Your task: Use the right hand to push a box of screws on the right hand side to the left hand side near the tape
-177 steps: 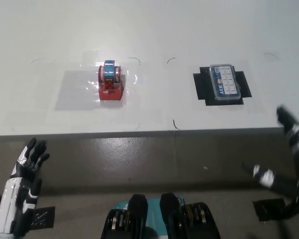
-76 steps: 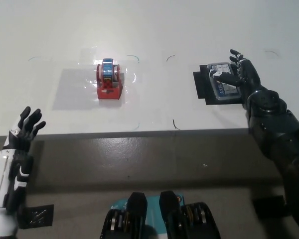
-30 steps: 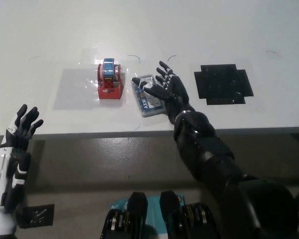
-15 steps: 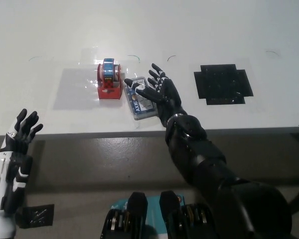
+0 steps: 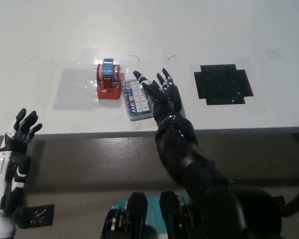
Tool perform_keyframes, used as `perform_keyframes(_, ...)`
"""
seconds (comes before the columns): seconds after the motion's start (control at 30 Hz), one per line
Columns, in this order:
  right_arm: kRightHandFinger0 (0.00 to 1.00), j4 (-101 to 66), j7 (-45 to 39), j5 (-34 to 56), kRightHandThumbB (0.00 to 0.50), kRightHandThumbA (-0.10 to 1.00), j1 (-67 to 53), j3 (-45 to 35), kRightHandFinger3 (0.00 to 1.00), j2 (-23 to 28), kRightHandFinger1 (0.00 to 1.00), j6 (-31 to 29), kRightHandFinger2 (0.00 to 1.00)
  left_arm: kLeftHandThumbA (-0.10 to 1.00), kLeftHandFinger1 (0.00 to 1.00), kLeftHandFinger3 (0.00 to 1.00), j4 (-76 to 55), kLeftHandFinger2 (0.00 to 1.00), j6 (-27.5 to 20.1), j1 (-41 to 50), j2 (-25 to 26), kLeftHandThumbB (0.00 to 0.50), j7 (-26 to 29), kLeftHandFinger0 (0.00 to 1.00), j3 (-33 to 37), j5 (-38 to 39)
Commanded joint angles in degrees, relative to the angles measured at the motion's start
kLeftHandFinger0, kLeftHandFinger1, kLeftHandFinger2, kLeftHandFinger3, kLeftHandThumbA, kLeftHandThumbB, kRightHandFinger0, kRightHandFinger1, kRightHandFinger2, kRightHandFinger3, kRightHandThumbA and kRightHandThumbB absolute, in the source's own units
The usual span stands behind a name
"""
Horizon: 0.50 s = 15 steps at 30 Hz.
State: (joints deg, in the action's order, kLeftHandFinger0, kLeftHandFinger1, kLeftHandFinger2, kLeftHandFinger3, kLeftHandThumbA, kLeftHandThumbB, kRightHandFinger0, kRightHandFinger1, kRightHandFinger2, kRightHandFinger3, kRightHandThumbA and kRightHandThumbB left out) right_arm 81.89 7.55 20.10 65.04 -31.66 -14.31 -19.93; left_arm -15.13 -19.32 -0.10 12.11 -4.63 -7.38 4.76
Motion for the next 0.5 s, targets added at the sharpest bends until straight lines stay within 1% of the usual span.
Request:
perform_keyframes(0.0,1.0,-0.6,2.4,7.0,0.105,1.0,4.2,-4.5,1.0,-1.7,1.0,-0.5,1.0,0.86,1.0,1.0,-1.3,1.0,-1.1,-0.8,0.2,0.036,0.7,1.0,-0.9,-0.2)
perform_keyframes(0.07,1.0,-0.4,2.5,7.9,0.127,1.0,4.8,-5.9,1.0,-1.6,1.0,1.3,1.0,0.86,1.0,1.0,-1.2,1.0,-1.0,-1.1,0.2,0.037,0.6,1.0,-0.8,0.4)
perform_keyframes(0.1,1.0,-0.4,2.6,8.4,0.11,1.0,4.9,-6.6,1.0,-1.8,1.0,1.3,1.0,0.85,1.0,1.0,-1.3,1.0,-0.7,-1.1,0.2,0.045,0.5,1.0,-0.7,1.0)
perform_keyframes(0.13,1.0,-0.4,2.7,8.5,0.104,1.0,5.1,-6.9,1.0,-1.8,1.0,1.4,1.0,0.85,1.0,1.0,-1.2,1.0,-0.8,-1.2,0.2,0.043,0.5,1.0,-0.7,0.9)
perform_keyframes(0.17,1.0,-0.3,2.9,8.7,0.11,1.0,5.1,-7.1,1.0,-1.9,1.0,1.4,1.0,0.85,1.0,1.0,-1.1,1.0,-1.0,-1.2,0.2,0.042,0.5,1.0,-0.7,0.8)
perform_keyframes(0.23,1.0,-0.3,2.3,9.6,0.139,1.0,5.2,-7.7,1.0,-2.1,1.0,1.9,1.0,0.85,1.0,1.0,-1.1,1.0,-0.9,-1.3,0.3,0.047,0.5,1.0,-0.7,0.6)
perform_keyframes(0.33,1.0,-0.1,3.3,9.9,0.147,1.0,5.8,-7.6,1.0,-2.4,1.0,2.6,1.0,0.85,1.0,1.0,-0.9,1.0,-0.9,-1.8,0.3,0.047,0.6,1.0,-0.9,0.9)
perform_keyframes(0.37,1.0,-0.1,2.4,10.6,0.151,1.0,5.7,-8.0,1.0,-2.6,1.0,3.1,1.0,0.85,1.0,1.0,-0.8,1.0,-1.2,-1.8,0.4,0.046,0.6,1.0,-0.9,0.5)
perform_keyframes(0.4,1.0,-0.1,2.0,10.8,0.141,1.0,5.7,-8.0,1.0,-2.8,1.0,3.4,1.0,0.85,1.0,1.0,-0.7,1.0,-1.4,-1.8,0.3,0.045,0.7,1.0,-1.0,0.2)
perform_keyframes(0.47,1.0,0.0,2.5,10.4,0.158,1.0,5.8,-7.3,1.0,-3.0,1.0,3.7,1.0,0.87,1.0,1.0,-0.8,1.0,-1.1,-2.0,0.4,0.045,0.7,1.0,-1.0,-0.3)
